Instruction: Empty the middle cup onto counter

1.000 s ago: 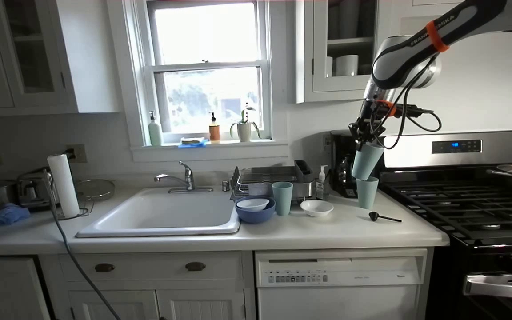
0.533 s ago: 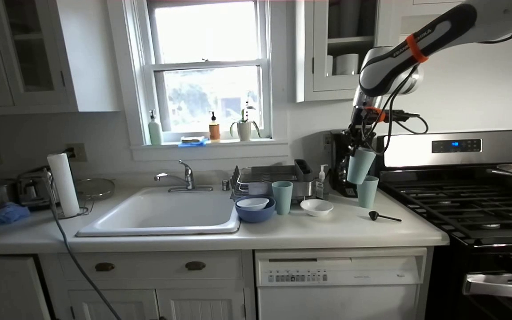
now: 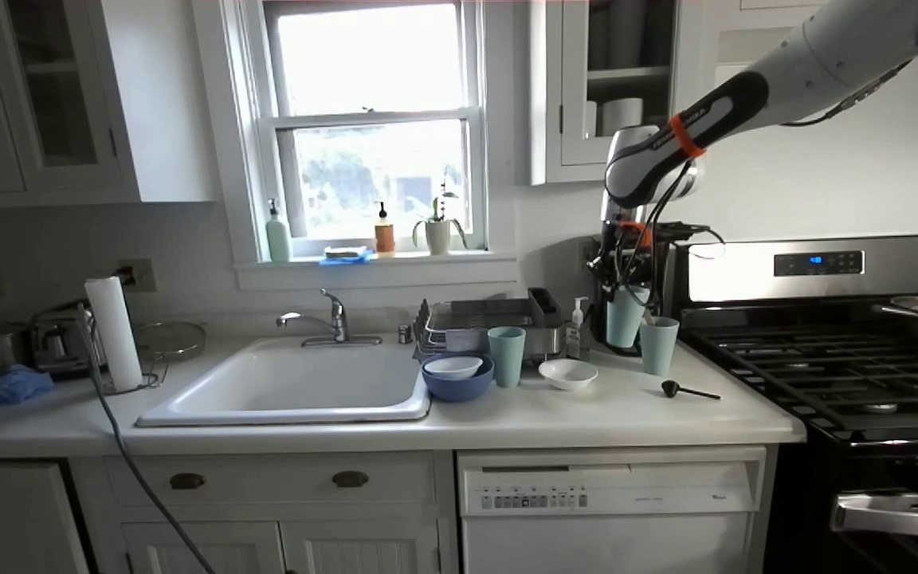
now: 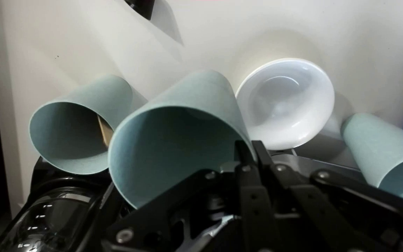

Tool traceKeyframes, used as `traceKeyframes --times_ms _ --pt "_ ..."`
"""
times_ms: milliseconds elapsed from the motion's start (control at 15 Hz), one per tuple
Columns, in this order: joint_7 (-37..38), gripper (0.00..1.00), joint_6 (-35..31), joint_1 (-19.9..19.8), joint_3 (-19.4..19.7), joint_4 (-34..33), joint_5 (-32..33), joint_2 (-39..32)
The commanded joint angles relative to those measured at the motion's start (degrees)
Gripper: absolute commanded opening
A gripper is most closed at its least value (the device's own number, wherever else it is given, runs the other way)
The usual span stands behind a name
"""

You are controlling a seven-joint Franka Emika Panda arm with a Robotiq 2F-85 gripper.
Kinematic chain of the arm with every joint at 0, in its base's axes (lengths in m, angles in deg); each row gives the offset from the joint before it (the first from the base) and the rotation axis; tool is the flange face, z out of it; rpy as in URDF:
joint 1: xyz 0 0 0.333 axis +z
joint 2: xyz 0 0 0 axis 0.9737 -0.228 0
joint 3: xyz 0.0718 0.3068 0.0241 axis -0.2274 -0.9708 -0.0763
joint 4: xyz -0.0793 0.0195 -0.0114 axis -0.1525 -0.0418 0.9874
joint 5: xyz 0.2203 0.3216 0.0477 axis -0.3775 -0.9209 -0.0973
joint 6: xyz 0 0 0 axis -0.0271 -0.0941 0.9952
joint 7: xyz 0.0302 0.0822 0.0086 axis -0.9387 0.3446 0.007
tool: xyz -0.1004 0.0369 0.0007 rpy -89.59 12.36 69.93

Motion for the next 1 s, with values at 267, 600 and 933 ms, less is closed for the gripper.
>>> traceKeyframes --times_ms 267,600,933 --pt "5.53 0.01 2.39 2.92 3.76 -11.6 0.83 -10.52" --pt "7.68 0.01 2.78 3.23 5.21 -16.47 -0.02 -15.67" --pt "8.67 0.01 2.62 2.99 5.81 -19.69 -0.75 -19.12"
